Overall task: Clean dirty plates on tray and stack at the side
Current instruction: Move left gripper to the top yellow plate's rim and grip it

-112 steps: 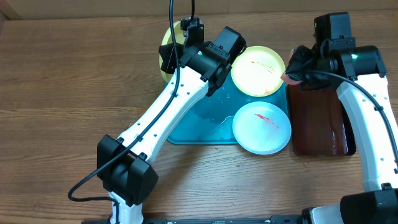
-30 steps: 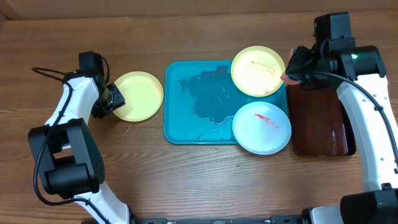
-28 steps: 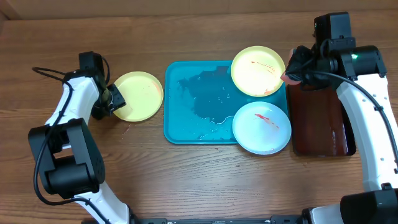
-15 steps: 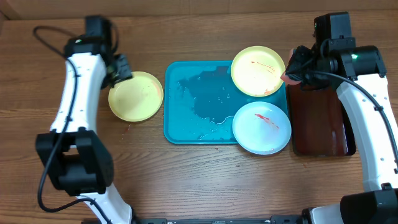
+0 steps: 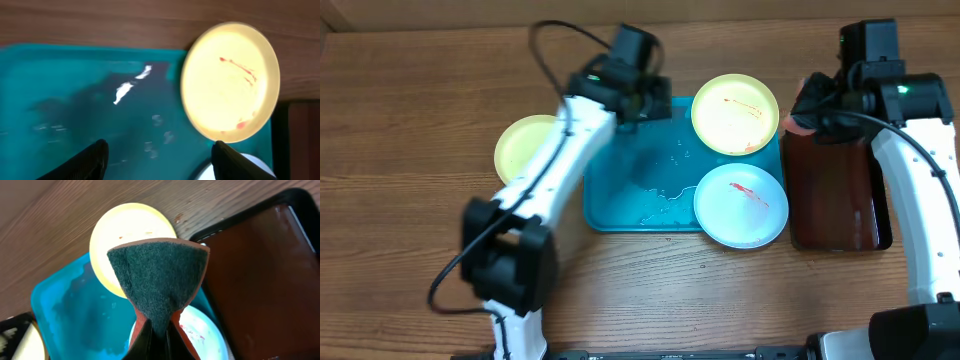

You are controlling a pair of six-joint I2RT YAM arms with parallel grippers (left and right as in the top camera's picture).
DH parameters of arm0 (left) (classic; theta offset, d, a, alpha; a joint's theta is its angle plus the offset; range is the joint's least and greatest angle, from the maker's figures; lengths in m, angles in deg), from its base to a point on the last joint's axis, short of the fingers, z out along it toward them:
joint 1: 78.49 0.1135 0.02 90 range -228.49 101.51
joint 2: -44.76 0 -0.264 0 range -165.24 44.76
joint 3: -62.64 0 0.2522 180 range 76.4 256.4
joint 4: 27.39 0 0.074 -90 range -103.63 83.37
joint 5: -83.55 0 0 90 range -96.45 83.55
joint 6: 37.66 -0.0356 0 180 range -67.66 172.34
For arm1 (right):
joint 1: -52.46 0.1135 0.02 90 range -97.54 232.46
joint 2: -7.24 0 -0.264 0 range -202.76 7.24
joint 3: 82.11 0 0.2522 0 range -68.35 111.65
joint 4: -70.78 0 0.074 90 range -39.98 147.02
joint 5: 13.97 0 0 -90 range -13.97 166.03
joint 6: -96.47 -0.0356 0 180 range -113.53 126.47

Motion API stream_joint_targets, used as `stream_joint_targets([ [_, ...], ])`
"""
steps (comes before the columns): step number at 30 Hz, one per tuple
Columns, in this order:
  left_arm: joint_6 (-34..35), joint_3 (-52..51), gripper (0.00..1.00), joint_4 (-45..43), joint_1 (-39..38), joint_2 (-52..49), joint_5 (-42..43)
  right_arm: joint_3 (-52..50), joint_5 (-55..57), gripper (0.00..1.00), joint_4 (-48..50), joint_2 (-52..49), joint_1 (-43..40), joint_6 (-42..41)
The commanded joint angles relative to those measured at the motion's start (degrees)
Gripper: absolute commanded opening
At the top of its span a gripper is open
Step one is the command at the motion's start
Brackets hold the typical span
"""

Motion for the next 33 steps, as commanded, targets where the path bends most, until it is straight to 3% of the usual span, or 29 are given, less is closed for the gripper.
stream_joint_targets([
  [1,4.66,0.33,0.67,-2.78,-3.45,-5.86,-0.28,1.14,-0.2,0.04,0.22,1.66,-0.42,1.11],
  [9,7.21,0.5,0.68,-10.58,-7.91,-13.42,-1.42,1.14,-0.22,0.04,0.17,1.66,-0.42,1.77],
  [14,8.57,0.5,0.61,-11.34,-8.07,-15.76,-2.84,1.11,-0.2,0.04,-0.46,1.66,-0.42,2.43],
  [18,9.07,0.48,0.35,-12.09,-8.07,-15.78,-3.23,1.11,-0.2,0.04,-0.52,1.66,-0.42,2.62],
  [23,9.11,0.48,0.29,-13.16,-8.11,-15.78,-5.42,1.05,-0.2,0.04,-0.52,1.66,-0.42,2.62],
  [24,9.09,0.48,0.21,-13.35,-8.11,-15.78,-5.42,1.05,-0.2,0.04,-0.52,1.66,-0.42,2.71],
  [28,9.09,0.48,0.06,-13.51,-8.11,-15.78,-5.66,1.03,-0.2,0.04,-0.52,1.66,-0.42,2.82],
  [33,9.09,0.48,0.04,-14.64,-8.04,-15.78,-7.45,1.03,-0.24,0.04,-0.81,1.66,-0.42,3.91],
])
